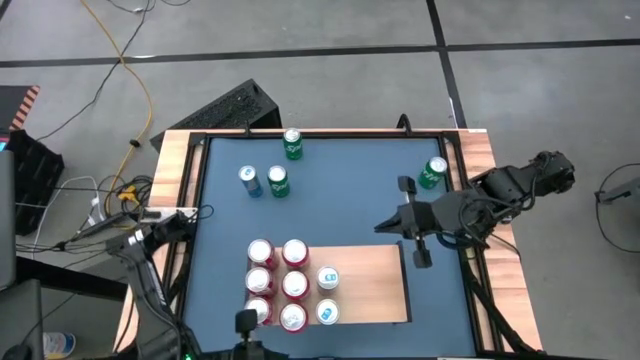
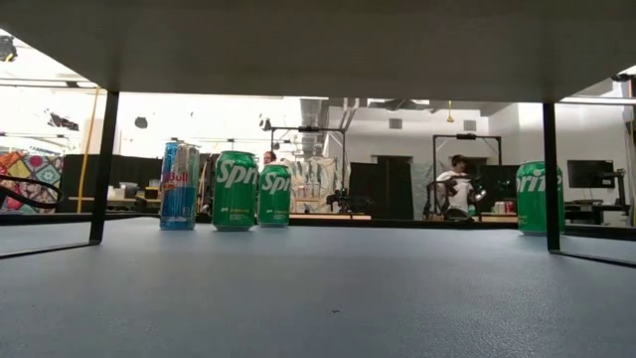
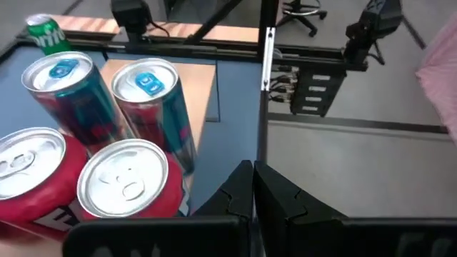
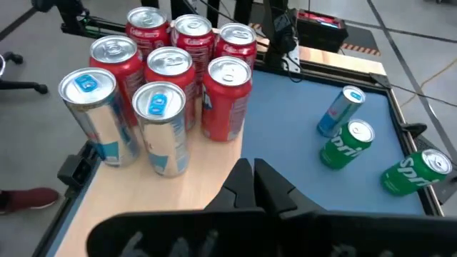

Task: Place canned beverage on shelf
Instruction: Adjust the red soda can on the shelf

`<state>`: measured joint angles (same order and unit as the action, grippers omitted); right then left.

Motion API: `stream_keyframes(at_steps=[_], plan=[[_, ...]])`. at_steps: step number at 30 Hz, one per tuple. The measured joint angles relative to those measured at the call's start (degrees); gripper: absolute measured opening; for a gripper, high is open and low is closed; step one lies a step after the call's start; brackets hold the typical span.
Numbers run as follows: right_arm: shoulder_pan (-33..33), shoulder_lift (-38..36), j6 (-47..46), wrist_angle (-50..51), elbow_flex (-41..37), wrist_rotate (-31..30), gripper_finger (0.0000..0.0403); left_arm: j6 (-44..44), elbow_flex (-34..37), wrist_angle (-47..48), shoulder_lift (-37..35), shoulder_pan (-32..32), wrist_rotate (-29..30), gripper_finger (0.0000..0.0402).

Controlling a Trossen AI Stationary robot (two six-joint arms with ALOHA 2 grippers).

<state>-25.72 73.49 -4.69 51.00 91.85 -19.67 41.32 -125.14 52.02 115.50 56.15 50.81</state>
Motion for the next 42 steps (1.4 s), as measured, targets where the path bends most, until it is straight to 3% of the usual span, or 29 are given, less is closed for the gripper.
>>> stream_keyframes(at_steps=[12,20,42], plan=[[-0.19,0.0,-0.28,0.0,0.0,-0.03,0.0,2.95,0.11,2.67,2.99,-0.32,0.23,0.0],[-0.19,0.0,-1.29,-0.02,0.0,-0.05,0.0,8.06,0.99,6.92,2.73,0.04,3.58,0.0],[-0.19,0.0,-1.38,0.0,0.0,-0.03,0.0,5.11,1.31,12.82,2.78,-3.18,2.38,0.0]])
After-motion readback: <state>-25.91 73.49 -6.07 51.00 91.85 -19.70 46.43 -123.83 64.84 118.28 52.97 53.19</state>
